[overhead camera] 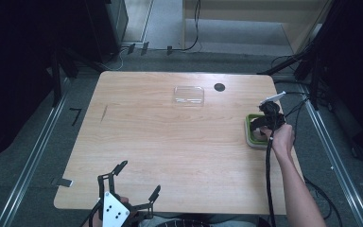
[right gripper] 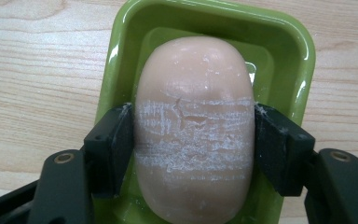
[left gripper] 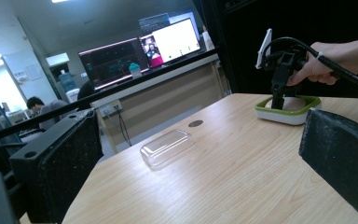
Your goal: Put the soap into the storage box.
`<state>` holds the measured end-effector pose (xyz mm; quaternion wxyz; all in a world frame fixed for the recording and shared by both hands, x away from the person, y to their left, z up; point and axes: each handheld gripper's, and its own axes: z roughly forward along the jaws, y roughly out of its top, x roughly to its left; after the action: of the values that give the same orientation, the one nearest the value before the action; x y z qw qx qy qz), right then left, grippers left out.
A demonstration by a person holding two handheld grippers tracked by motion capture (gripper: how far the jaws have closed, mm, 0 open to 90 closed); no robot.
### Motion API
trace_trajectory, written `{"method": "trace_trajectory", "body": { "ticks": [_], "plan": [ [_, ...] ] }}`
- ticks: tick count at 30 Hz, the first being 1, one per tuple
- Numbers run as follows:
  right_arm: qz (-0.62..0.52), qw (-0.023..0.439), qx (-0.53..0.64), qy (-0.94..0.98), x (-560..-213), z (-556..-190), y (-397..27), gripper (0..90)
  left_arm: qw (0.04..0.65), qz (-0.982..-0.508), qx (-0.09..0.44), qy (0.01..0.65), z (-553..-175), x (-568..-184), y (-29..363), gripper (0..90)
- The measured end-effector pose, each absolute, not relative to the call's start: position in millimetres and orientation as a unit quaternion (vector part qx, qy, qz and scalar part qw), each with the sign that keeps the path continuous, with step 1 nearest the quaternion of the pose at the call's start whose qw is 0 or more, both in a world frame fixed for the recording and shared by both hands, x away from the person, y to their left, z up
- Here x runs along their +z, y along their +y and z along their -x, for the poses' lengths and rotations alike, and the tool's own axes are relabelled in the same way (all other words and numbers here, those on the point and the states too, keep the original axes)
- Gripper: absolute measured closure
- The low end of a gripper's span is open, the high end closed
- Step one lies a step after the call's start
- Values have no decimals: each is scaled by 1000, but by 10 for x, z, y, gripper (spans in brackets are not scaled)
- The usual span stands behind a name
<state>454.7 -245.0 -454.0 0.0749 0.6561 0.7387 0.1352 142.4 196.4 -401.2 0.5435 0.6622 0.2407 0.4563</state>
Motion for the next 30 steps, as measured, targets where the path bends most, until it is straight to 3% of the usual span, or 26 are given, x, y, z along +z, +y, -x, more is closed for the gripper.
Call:
{"method": "trace_trajectory", "body": {
  "ticks": [21, 30],
  "plan": [
    [-650, 83, 137, 743, -4503, -4540, -2442, 334, 544, -661, 457, 242, -1418, -4012, 1974, 0],
    [-641, 84, 128, 752, -4409, -4482, -2414, 275, 544, -661, 457, 241, -1410, -4011, 1974, 0]
  ]
}}
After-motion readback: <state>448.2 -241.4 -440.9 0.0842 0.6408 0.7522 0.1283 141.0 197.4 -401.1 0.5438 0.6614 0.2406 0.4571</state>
